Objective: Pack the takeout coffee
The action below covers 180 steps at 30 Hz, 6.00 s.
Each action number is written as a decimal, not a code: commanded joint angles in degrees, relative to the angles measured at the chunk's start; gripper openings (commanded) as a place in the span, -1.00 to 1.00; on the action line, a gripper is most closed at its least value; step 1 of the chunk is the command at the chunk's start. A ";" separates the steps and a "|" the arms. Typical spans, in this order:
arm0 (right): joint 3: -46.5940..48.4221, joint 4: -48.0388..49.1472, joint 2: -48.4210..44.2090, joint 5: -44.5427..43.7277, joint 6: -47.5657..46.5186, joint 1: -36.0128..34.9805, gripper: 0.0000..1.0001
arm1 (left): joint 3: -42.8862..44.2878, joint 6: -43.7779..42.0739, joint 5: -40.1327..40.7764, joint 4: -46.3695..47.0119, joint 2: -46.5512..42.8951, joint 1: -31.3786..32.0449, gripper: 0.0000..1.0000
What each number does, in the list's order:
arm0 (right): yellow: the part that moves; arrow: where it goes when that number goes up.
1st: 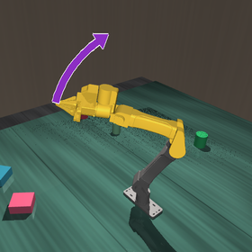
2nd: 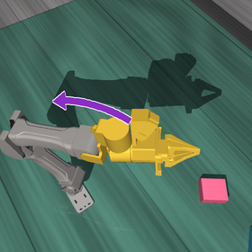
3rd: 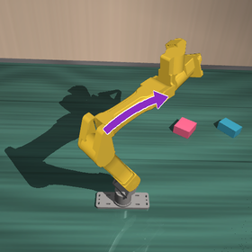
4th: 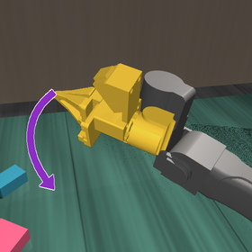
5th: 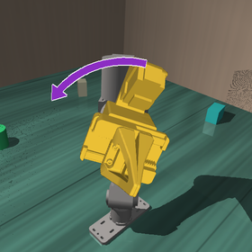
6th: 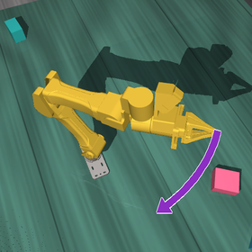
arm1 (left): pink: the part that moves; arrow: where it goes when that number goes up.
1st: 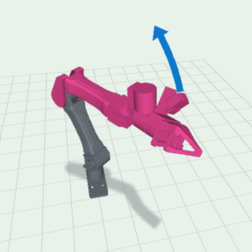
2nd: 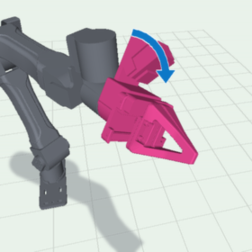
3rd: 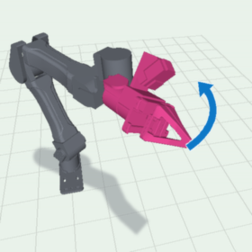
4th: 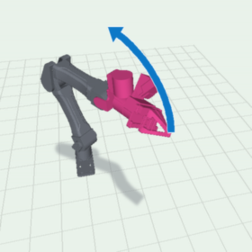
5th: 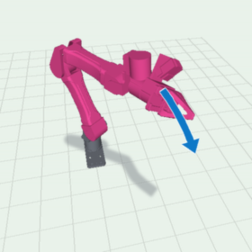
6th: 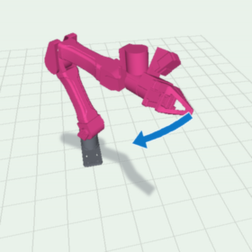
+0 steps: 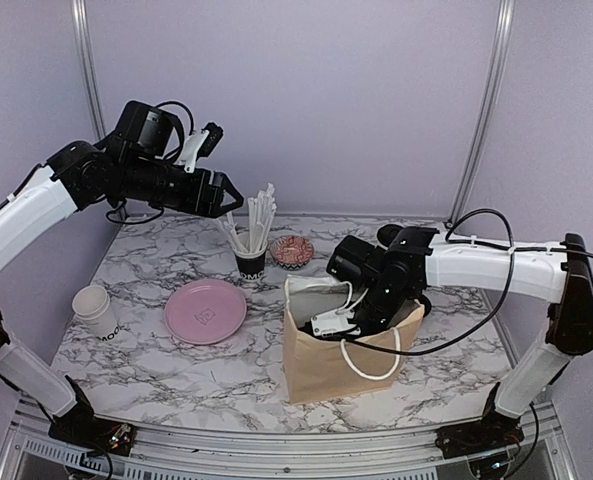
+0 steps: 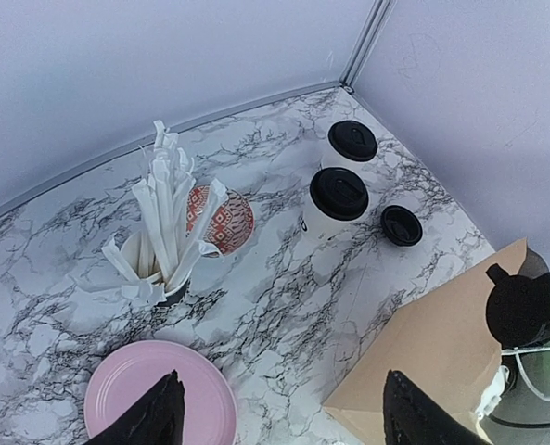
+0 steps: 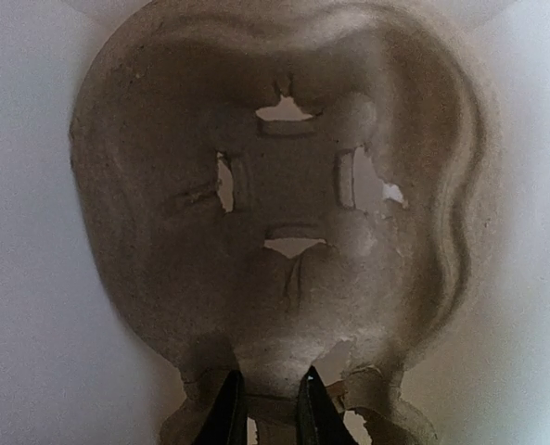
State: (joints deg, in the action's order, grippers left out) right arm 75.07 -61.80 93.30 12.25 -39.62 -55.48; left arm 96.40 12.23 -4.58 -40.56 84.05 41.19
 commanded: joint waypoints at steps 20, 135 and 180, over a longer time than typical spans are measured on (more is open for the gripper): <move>-1.56 0.81 -0.23 -6.26 1.92 -0.58 -0.64 | -4.86 1.09 -1.14 2.15 -3.83 -0.32 0.48; 2.98 -9.02 -8.20 48.56 -21.38 48.83 0.20 | -1.39 -26.95 6.25 13.25 10.84 46.42 -1.00; 19.83 16.45 14.97 14.86 5.10 37.51 0.97 | 6.62 -24.18 8.38 -0.37 10.84 15.68 0.49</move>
State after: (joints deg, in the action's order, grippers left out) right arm 91.13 -45.93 106.59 29.54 -35.55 -16.14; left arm 107.92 -8.54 1.04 -39.09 100.97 56.73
